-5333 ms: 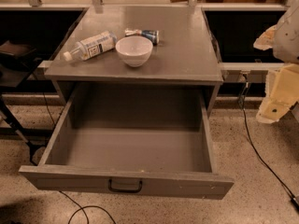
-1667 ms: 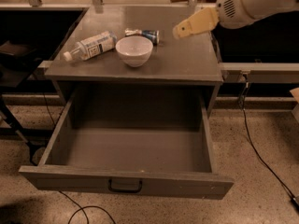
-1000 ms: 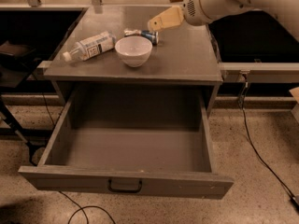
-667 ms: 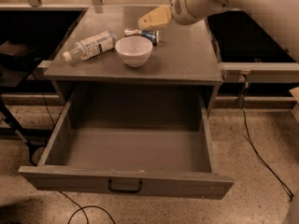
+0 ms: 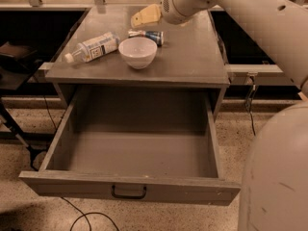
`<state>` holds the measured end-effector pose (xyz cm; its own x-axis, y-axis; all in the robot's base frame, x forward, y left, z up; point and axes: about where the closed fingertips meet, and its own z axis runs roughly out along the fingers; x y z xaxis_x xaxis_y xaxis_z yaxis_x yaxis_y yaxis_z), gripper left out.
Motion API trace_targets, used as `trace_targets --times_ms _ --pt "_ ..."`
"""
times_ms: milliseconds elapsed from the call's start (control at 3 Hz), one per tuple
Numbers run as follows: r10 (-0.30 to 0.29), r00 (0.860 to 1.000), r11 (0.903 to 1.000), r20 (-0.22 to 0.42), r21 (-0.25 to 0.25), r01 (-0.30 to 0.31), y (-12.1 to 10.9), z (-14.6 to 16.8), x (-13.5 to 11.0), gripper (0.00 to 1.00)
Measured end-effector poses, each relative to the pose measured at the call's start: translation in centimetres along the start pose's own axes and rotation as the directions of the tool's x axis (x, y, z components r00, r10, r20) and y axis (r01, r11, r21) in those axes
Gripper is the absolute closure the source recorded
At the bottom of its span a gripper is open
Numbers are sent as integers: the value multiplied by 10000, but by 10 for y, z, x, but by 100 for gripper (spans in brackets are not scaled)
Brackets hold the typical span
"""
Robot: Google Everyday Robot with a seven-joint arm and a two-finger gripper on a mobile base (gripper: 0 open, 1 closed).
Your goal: Place redbull can into top drawer
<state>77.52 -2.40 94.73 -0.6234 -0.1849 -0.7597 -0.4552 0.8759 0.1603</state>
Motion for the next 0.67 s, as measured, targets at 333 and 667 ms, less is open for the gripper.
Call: trace_targets --times_ms 333,667 --pt "231 9997 9989 88 398 -234 3 16 -2 0" --pt "771 9965 9935 311 819 -794 -2 33 -11 0"
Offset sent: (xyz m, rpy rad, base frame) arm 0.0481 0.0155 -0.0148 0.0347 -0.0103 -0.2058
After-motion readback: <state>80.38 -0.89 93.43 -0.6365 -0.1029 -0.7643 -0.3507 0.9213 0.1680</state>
